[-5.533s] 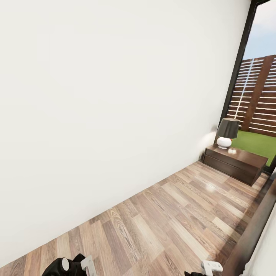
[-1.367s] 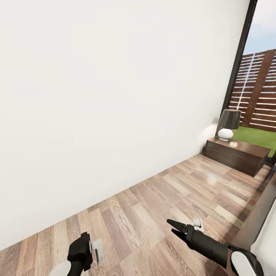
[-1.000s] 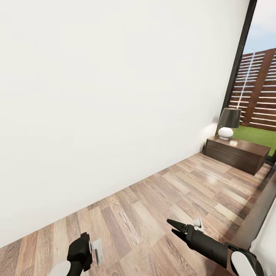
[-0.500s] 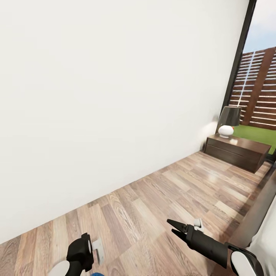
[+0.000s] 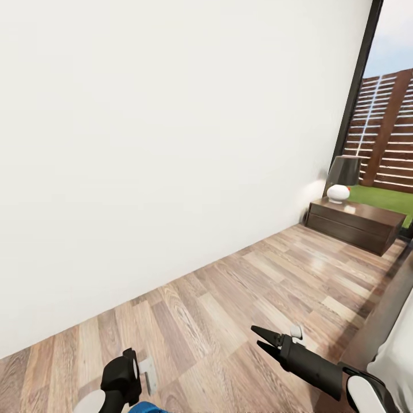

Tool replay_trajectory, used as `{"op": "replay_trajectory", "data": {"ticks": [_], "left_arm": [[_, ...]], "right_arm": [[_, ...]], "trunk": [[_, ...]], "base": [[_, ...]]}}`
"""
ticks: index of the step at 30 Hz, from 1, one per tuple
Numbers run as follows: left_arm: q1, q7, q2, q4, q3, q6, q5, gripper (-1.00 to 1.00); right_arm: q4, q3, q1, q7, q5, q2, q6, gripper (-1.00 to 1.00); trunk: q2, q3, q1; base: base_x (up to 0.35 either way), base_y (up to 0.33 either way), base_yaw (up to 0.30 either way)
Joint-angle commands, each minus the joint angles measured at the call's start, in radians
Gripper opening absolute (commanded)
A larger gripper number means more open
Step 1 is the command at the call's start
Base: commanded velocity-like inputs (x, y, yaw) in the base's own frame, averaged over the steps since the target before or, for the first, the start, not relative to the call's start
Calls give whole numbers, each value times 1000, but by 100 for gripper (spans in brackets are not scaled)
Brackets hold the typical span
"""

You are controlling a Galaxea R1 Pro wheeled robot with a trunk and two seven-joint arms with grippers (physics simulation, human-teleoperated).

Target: In the bedroom, move the book from the bed onto either nightstand, and place the two sandals side by side next to the bed.

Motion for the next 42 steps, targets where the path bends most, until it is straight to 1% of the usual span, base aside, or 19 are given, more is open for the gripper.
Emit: {"op": "replay_trajectory", "data": {"ticks": [1, 8, 9, 11, 12, 14, 15, 18, 21, 22, 25, 27, 42], "left_arm": [[-1, -6, 0, -1, -1, 5, -5, 100], [-6, -12, -3, -6, -1, 6, -3, 100], [-10, -17, -3, -8, -1, 6, -3, 100], [-26, -49, -4, -12, -1, 6, -3, 100], [-39, -83, -5, -14, -1, 6, -2, 100], [-53, -122, -6, -15, -1, 6, -2, 100], [-64, -160, -6, -16, -1, 5, -2, 100], [-77, -211, -7, -17, -1, 5, -2, 100], [-82, -233, -8, -17, -1, 4, -2, 100], [-83, -237, -9, -17, -1, 4, -2, 100], [-86, -248, -30, -15, -3, 2, -4, 100], [-86, -250, -35, -12, -4, 1, -7, 100], [-86, -249, -36, -11, -7, -3, -11, 100]], "right_arm": [[0, -1, -1, 6, 4, 0, 5, 100], [0, -1, -1, 6, 4, 0, 5, 100], [0, -1, -1, 6, 4, 0, 5, 100], [0, -1, -1, 6, 4, 0, 5, 100], [-1, -1, -1, 6, 4, 0, 5, 100], [-1, -2, -1, 6, 4, 0, 5, 100], [-1, -2, -1, 6, 4, 0, 5, 100], [-1, -2, -1, 6, 4, 0, 5, 100], [-3, -2, -1, 6, 4, 0, 5, 100], [-3, -2, -1, 6, 4, 0, 5, 100], [-5, -2, -1, 6, 4, -1, 5, 100], [-5, -2, -1, 6, 4, -1, 5, 100], [-5, -3, -1, 6, 3, 0, 5, 100]], "trunk": [[-8, -4, 4], [-57, -26, 31], [-57, -30, 31], [-58, -38, 32], [-58, -42, 32], [-58, -49, 33], [-59, -53, 34], [-59, -65, 35], [-60, -76, 37], [-60, -80, 37], [-61, -92, 38], [-61, -100, 39], [-65, -158, 46]], "base": [[0, 0, 0], [0, 0, 0], [0, 0, 0], [0, 0, 0], [0, 0, 0], [0, 0, 0], [0, 0, 0], [0, 0, 0], [0, 0, 0], [0, 0, 0], [0, 0, 0], [0, 0, 0], [0, 0, 0]]}}
